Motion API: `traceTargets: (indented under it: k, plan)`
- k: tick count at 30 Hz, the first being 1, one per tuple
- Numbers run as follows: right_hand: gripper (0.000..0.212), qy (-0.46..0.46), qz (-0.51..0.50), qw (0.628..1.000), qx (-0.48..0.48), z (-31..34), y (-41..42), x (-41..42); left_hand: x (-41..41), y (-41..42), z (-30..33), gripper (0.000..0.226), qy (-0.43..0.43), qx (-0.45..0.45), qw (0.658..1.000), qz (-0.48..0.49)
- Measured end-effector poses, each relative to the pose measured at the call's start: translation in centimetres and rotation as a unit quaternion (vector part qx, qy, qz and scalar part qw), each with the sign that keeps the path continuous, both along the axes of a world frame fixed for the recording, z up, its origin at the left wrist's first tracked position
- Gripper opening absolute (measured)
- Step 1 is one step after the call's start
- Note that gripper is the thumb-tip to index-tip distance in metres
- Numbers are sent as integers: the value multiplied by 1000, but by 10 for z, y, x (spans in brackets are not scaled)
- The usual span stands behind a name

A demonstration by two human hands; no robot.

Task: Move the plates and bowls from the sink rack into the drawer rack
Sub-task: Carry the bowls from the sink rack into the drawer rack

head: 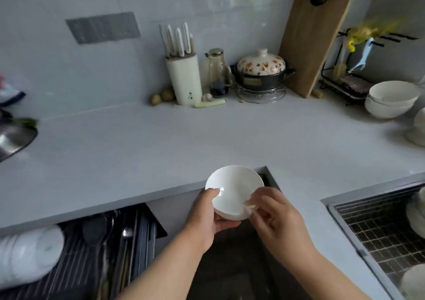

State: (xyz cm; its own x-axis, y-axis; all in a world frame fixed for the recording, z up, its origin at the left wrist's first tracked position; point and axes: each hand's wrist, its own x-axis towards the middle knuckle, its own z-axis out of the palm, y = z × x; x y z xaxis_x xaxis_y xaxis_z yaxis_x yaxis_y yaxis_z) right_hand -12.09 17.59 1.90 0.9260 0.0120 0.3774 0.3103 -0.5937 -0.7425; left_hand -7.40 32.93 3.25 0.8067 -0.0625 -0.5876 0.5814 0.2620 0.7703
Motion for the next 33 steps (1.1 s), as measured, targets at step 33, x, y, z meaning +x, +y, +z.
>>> traceTargets:
  k: [33]
  plan:
    - [34, 560, 227, 746, 281, -15, 545, -32, -206, 548, -55, 41, 61, 330, 862, 380]
